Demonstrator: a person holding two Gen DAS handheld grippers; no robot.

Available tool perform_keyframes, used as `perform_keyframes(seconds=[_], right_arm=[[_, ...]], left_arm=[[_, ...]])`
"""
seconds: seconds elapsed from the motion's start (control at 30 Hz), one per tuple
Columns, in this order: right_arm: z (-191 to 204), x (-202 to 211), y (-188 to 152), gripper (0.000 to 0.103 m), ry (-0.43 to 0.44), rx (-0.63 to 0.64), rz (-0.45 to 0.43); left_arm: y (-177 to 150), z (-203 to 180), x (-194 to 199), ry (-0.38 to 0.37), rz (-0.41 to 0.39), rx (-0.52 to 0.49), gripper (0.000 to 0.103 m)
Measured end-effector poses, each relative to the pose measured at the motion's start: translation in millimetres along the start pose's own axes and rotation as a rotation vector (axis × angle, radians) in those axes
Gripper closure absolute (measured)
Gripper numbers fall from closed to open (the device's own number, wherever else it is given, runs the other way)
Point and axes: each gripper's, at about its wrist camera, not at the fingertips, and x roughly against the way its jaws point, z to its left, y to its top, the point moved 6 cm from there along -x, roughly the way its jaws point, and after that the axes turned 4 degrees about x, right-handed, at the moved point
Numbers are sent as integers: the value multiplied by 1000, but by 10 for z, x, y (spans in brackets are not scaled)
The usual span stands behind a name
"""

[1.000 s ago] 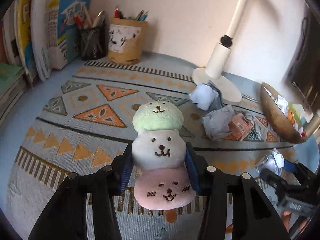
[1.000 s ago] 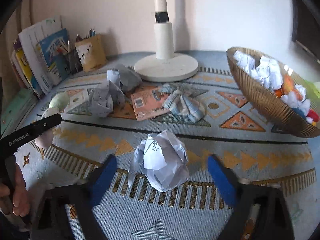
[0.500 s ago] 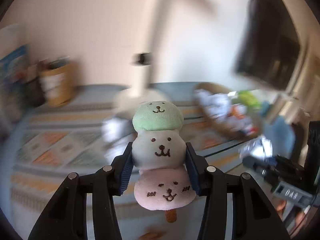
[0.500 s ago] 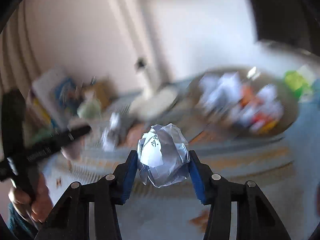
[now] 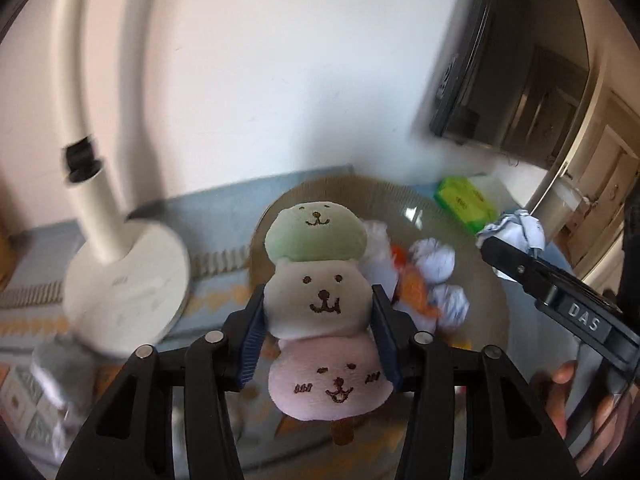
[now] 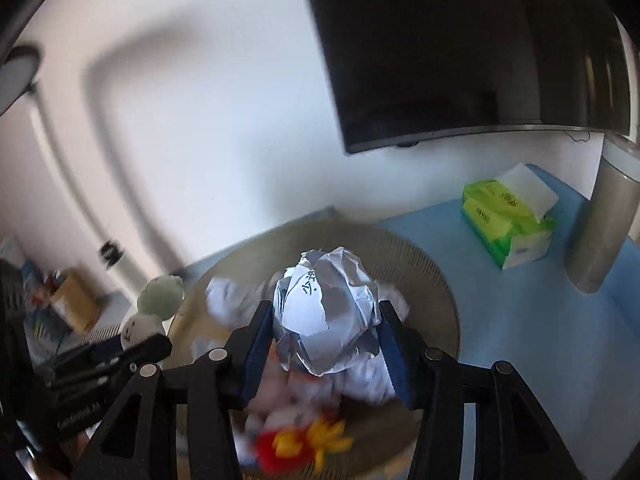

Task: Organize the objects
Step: 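Carry the plush dango and paper wad to the glass bowl and release both, then move both open grippers back over the remaining items on the rug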

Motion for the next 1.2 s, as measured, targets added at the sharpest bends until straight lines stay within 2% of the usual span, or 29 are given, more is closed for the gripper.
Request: perform_keyframes(seconds=[0.03, 0.07, 0.1, 0.2, 0.3, 0.37, 0.43, 0.5, 0.57, 0.67, 0.7, 0.77, 0.8, 0.87, 0.97, 1.1, 1.2], right_arm=[[-29, -41, 71, 28, -4, -7, -8], [-45, -73, 130, 23, -8, -3, -20], [-71, -57, 172, 23, -28, -4, -42], [-120, 53, 178, 22, -14, -23, -70], [-112, 172, 58, 22, -8, -29, -66], [-27, 282, -43, 22, 24, -26, -60], [119, 429, -171, 22, 44, -6, -61], [329, 535, -292, 18, 83, 22, -51], [596, 630, -417, 15, 135, 49, -47], [1111, 689, -615, 13, 227, 119, -15], [1286, 682, -686, 13, 247, 140, -1], [1588, 630, -854, 12, 295, 163, 31], [1739, 577, -963, 11, 314, 175, 51], [1975, 430, -1189, 10, 309, 207, 83], [2195, 197, -1479, 10, 260, 259, 117], [2248, -35, -1662, 10, 188, 311, 167], [2241, -80, -1699, 9, 194, 308, 182]], left_arm=[[72, -22, -45, -5, -11, 0, 48], [117, -26, -70, -13, -17, 2, 42], [166, -24, -88, -23, -21, 13, 34], [180, 12, 19, -43, -42, 25, 33], [105, 88, 277, -52, -76, 34, 28], [43, 153, 417, -55, -75, 49, 28], [-74, 307, 690, -34, -110, 58, 28], [-198, 531, 992, 26, -166, 74, 28], [-367, 880, 1377, 116, -235, 135, 28], [-624, 1385, 1822, 195, -270, 209, 28], [-744, 1628, 1974, 243, -279, 248, 26], [-939, 1928, 2139, 298, -273, 298, 16], [-1109, 2144, 2203, 337, -272, 338, 8], [-1386, 2450, 2207, 391, -251, 387, 6], [-1658, 2692, 2088, 420, -206, 418, 6], [-1758, 2719, 1934, 458, -185, 390, 6], [-1729, 2659, 1878, 485, -182, 347, 6]])
